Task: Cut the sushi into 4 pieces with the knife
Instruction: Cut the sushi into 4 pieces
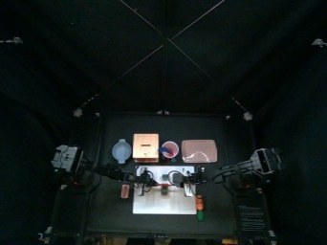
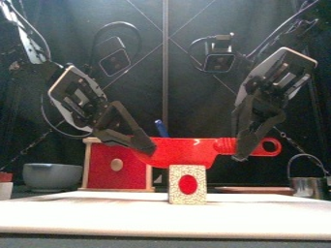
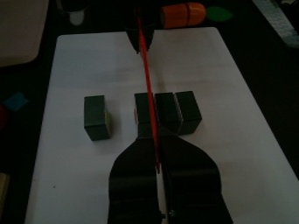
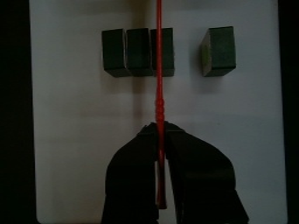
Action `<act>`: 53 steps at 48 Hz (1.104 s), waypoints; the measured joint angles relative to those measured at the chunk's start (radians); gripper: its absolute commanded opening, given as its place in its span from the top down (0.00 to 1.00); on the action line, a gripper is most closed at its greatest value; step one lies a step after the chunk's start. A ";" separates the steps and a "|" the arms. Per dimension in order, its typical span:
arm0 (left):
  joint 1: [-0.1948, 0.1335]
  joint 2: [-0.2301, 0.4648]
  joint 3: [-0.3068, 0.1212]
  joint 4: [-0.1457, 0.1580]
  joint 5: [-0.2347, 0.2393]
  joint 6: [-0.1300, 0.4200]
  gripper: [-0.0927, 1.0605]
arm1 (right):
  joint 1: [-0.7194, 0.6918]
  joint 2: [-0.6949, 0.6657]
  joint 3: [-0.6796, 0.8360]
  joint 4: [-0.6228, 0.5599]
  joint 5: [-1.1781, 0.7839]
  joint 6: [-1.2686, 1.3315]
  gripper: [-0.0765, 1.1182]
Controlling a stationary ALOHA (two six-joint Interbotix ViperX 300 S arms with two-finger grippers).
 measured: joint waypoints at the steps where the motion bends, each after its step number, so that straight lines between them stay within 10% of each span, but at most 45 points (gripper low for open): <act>1: 0.000 0.000 0.002 0.000 0.002 0.000 0.84 | 0.000 0.002 0.000 0.000 0.000 0.000 0.87; 53: 0.009 0.169 -0.048 -0.043 0.044 0.003 0.84 | -0.002 0.132 -0.006 0.029 -0.043 -0.002 0.87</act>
